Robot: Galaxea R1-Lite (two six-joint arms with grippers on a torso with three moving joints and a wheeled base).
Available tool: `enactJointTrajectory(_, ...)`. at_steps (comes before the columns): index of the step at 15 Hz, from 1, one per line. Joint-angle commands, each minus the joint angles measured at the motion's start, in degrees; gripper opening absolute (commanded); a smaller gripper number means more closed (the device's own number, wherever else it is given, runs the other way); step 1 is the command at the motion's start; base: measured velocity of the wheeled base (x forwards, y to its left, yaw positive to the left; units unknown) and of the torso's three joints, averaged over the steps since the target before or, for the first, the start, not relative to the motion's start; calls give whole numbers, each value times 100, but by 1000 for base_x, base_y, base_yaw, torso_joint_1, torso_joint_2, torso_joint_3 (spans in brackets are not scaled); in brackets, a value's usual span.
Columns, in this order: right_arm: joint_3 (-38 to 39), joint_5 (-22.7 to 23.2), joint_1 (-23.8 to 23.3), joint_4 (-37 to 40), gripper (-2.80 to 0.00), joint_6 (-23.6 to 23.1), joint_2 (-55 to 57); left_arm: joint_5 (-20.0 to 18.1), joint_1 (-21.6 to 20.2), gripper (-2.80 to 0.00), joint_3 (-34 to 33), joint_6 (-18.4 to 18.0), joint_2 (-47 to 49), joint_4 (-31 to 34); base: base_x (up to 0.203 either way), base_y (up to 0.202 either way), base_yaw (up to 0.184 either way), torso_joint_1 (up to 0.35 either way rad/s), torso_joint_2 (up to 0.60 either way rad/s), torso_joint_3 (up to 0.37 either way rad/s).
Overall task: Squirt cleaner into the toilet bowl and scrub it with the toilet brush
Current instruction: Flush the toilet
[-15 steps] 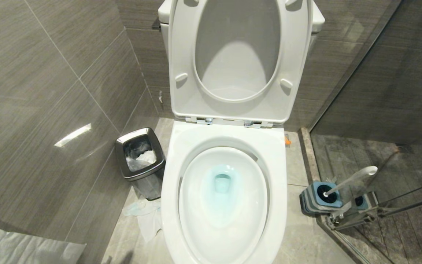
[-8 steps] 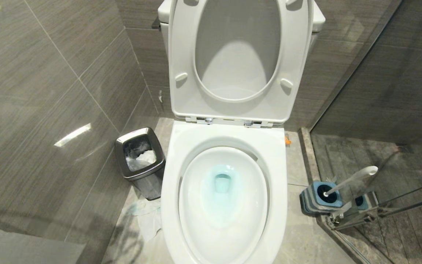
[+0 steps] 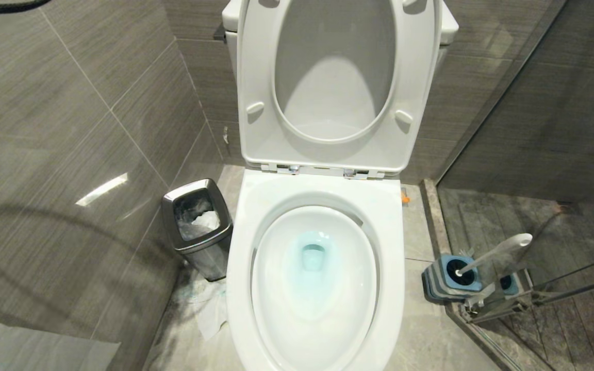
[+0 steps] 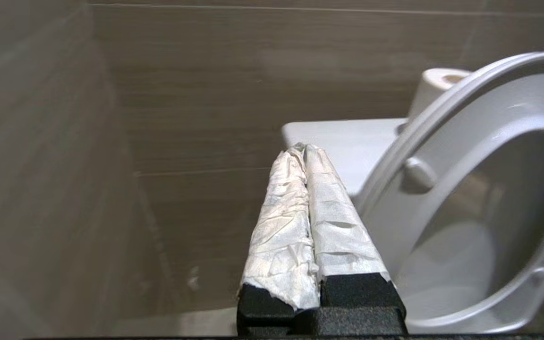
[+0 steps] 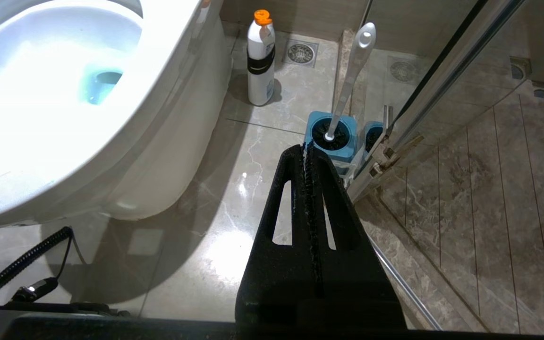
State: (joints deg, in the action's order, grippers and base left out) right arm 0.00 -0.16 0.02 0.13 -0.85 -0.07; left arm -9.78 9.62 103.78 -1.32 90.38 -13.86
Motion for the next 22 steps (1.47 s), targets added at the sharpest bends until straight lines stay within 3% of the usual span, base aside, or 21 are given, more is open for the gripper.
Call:
enactJointTrajectory(1,1,-2,6,-5,-280,-3,7,-15,509,-280,610,244,810,-23,0,0,0,0,0,0)
enactJointTrajectory(6,9,-2,6,4,-280,-3,7,2,712,-280,745,582,1223,-230,0,0,0,0,0,0)
enactJointTrajectory(12,9,-2,6,3,-280,-3,7,-2,229,-280,705,552,1386,-306,0,0,0,0,0,0)
enactJointTrajectory(16,9,-2,6,4,-280,-3,7,-134,189,-280,740,545,1324,283,0,0,0,0,0,0)
enactJointTrajectory(22,7,-2,4,3,-280,-3,7,-153,248,-280,661,243,1331,413,0,0,0,0,0,0)
